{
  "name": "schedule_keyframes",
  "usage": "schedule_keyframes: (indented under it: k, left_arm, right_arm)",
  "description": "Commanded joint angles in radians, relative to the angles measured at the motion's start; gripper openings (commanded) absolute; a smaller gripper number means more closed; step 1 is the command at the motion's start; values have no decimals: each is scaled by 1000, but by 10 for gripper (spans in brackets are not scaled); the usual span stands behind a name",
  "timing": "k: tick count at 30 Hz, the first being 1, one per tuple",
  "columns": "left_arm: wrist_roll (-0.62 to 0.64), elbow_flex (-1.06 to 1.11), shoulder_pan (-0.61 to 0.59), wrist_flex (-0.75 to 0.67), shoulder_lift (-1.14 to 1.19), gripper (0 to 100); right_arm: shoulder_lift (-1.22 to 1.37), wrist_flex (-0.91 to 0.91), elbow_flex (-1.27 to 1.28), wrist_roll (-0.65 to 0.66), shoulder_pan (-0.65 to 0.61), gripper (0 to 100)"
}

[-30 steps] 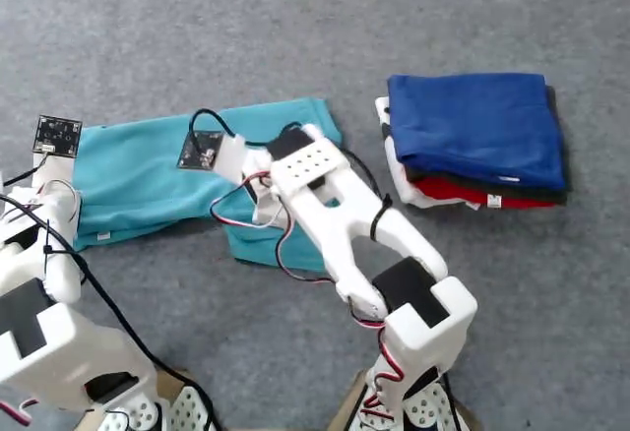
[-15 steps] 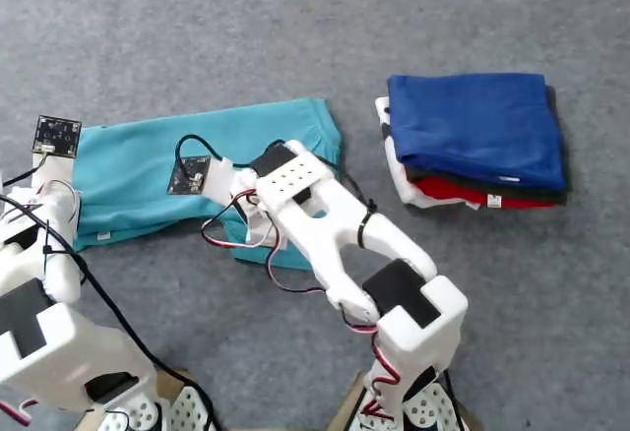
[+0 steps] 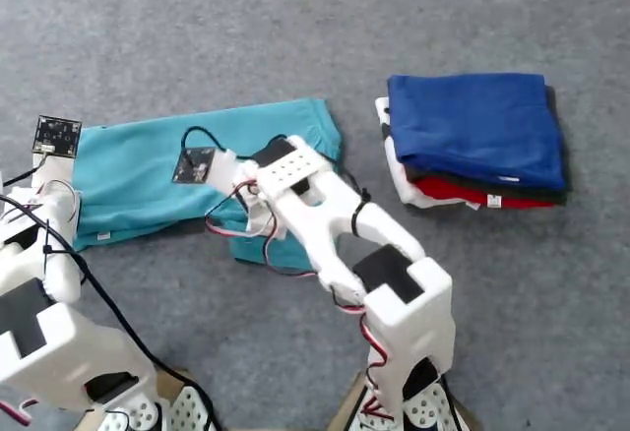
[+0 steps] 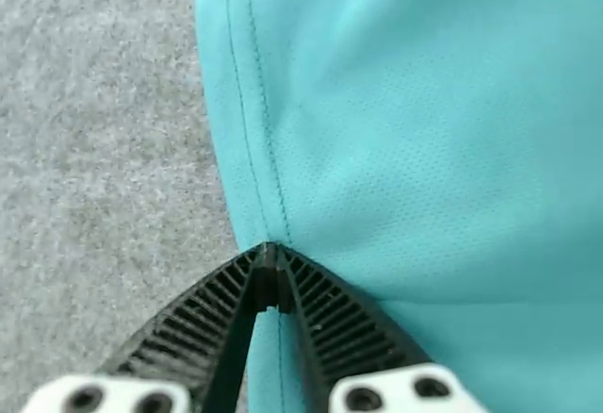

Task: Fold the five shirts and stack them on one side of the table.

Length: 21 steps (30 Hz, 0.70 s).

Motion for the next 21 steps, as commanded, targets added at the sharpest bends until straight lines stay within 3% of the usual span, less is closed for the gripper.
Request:
schedule_keyframes:
  k: [1, 7, 12, 21]
  left_arm:
    - [-9, -28, -12, -11, -3, 30]
    - [-9, -28, -12, -11, -3, 30]
    - [-9, -28, -12, -11, -3, 30]
    - [-9, -28, -12, -11, -3, 30]
  right_arm:
    - [-4, -2, -30, 6, 31, 30]
    - [-4, 143, -122, 3, 28, 31]
    - [2, 433, -303, -9, -31, 31]
    - [2, 641, -400, -60, -74, 31]
